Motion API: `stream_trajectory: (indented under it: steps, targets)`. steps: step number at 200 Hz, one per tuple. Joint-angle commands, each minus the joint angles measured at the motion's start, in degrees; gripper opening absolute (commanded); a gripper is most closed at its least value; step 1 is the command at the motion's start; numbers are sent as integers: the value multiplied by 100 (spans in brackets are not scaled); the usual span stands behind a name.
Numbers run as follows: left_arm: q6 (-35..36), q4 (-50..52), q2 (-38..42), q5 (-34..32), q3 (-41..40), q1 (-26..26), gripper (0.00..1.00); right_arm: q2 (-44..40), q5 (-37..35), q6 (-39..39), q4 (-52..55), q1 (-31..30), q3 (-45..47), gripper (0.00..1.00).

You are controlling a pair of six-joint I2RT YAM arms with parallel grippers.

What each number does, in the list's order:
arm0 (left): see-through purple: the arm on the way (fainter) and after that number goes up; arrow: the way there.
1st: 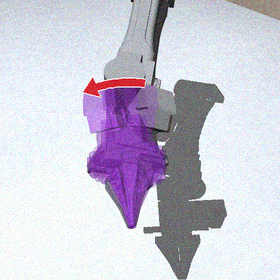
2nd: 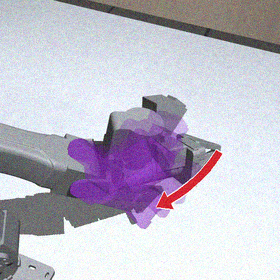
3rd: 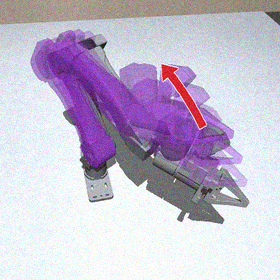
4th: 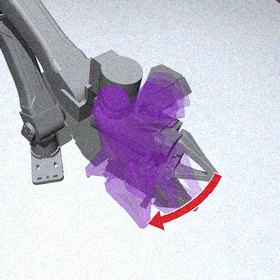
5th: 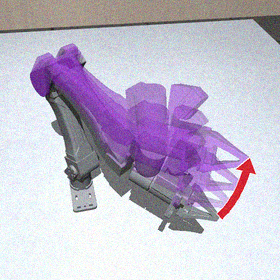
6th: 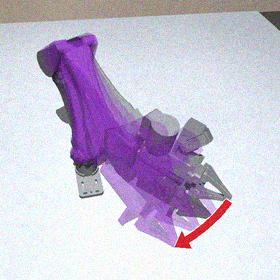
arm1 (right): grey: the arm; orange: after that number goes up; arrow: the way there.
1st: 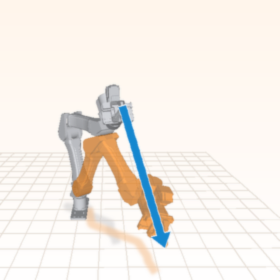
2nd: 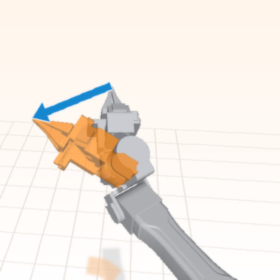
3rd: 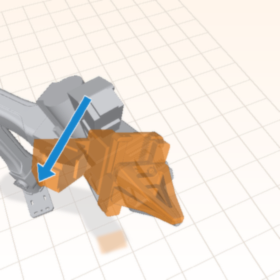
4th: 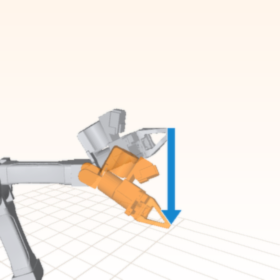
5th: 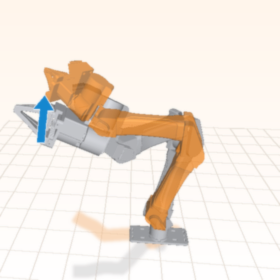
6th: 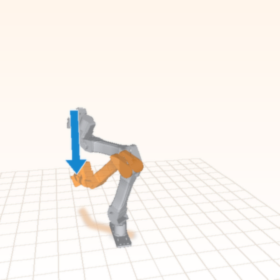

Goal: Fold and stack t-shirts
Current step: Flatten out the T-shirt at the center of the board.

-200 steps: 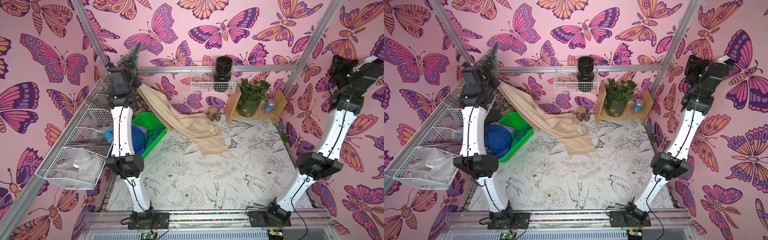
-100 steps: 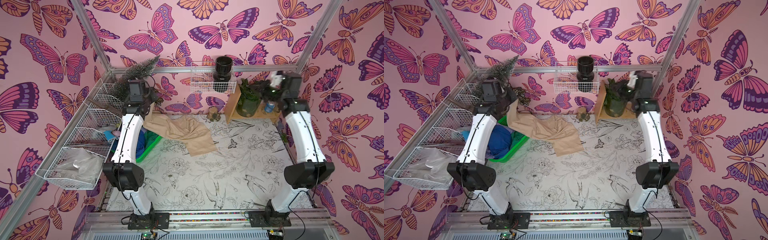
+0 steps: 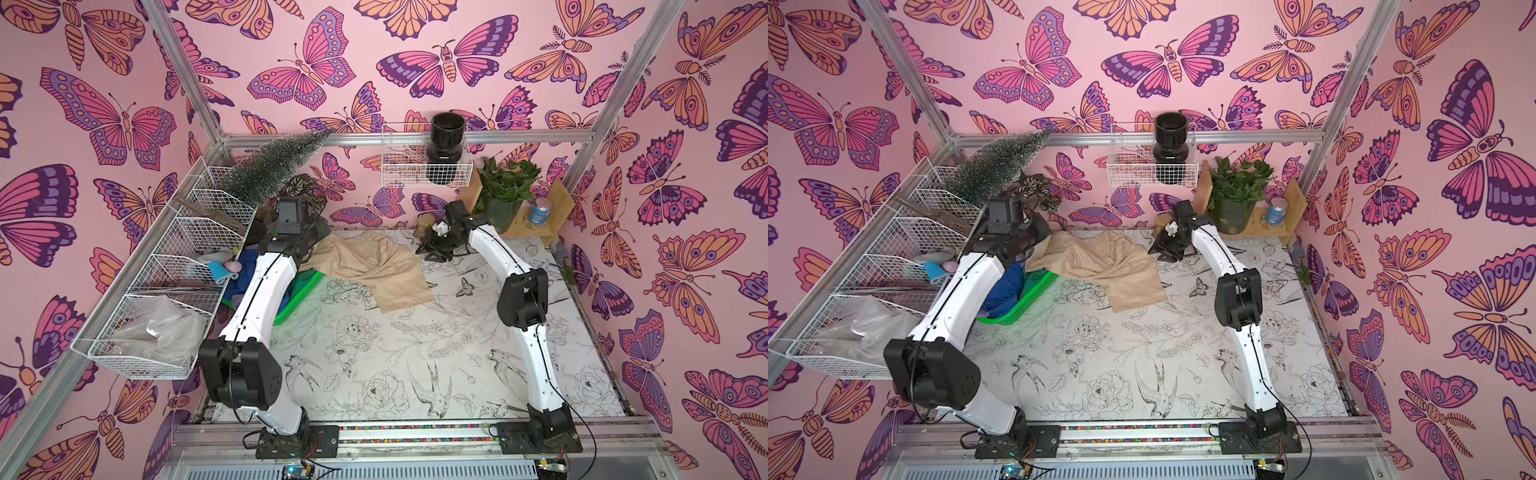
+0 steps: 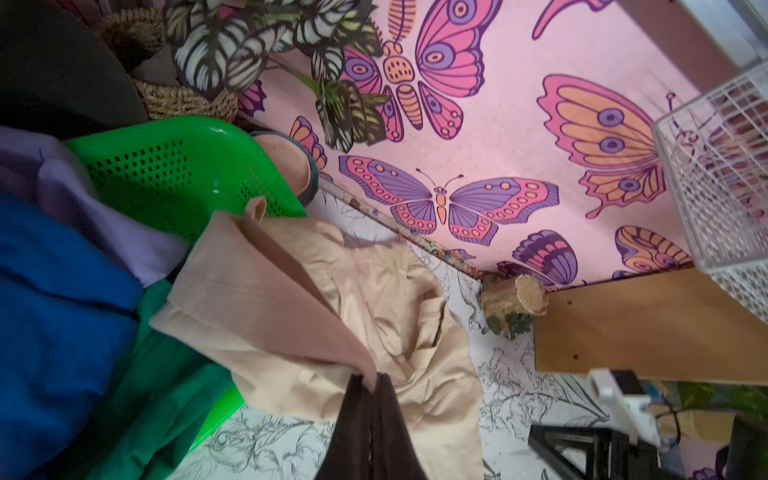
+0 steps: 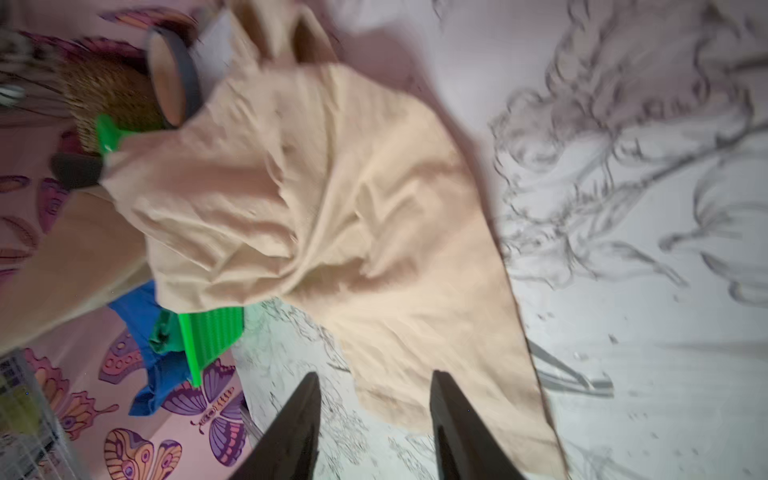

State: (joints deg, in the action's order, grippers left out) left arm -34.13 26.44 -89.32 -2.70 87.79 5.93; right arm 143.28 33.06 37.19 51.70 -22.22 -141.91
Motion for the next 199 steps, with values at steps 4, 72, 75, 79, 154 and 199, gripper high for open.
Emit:
stream_trajectory:
  steps: [4, 72, 75, 79, 154, 199]
  targets:
    - [-91, -89, 425, -172, -720, 155, 0, -47, 428, 510, -581, 16, -487, 46]
    - [-321, -75, 757, -715, -2231, 1365, 0, 647, 1392, 1254, -1850, -28, -280, 40]
    - [-326, -66, 744, -730, -2224, 1451, 0, 657, 1388, 1229, -1837, -28, -250, 39]
    - [-329, -49, 741, -774, -2203, 1550, 0, 667, 1380, 1203, -1828, -35, -225, 39]
    - [430, 1267, 625, -1162, -615, 3515, 0, 1233, 1487, 1212, -1722, -326, -659, 37]
    - [183, 1872, 892, -2180, -3, 4685, 0, 1116, 1472, 1105, -1773, -341, -398, 37]
